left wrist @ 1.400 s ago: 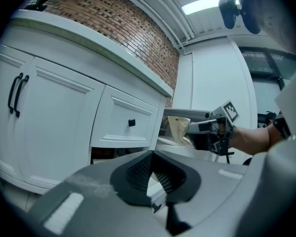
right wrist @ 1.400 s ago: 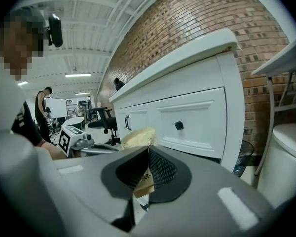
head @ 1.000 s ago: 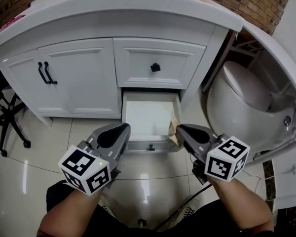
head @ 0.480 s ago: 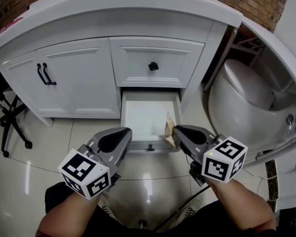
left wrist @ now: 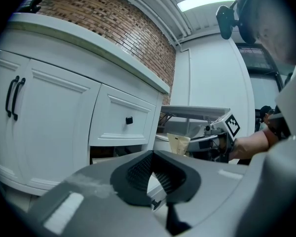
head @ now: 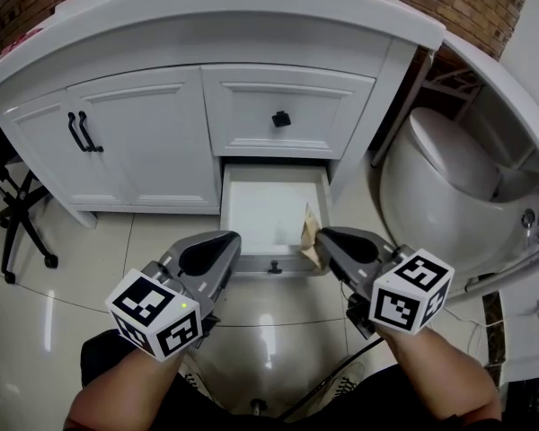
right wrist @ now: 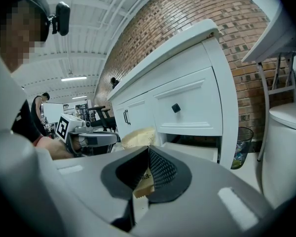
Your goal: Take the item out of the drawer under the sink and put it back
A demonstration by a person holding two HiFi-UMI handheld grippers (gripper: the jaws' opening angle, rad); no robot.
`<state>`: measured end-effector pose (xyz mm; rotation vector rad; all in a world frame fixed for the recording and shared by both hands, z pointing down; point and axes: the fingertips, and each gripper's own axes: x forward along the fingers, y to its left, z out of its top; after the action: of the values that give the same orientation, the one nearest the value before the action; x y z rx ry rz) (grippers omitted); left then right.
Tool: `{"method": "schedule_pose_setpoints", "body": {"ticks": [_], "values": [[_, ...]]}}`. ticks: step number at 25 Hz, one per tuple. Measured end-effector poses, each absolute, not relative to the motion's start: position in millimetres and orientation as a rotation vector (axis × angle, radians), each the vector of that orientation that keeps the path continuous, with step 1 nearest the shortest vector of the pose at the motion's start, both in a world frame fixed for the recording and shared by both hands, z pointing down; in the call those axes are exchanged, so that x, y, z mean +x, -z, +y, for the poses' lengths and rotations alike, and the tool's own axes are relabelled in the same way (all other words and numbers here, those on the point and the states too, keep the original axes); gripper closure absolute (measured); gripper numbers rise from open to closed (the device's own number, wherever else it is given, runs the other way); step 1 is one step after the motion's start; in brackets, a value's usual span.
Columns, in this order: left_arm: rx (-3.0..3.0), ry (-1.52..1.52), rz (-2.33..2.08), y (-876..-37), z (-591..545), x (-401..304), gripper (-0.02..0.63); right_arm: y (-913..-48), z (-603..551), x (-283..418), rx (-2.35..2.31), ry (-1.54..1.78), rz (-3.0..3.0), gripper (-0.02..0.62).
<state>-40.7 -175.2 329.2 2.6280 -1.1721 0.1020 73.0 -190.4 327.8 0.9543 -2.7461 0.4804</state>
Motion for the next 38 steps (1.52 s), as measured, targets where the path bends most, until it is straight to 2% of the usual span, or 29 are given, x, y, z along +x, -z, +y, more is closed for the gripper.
{"method": "schedule_pose_setpoints", "body": {"ticks": [38], "values": [[2.667,-0.069,-1.188,-305,-147,-38,0.6,-311,-169,83,0.995,-0.433,-2.75,0.586]]}}
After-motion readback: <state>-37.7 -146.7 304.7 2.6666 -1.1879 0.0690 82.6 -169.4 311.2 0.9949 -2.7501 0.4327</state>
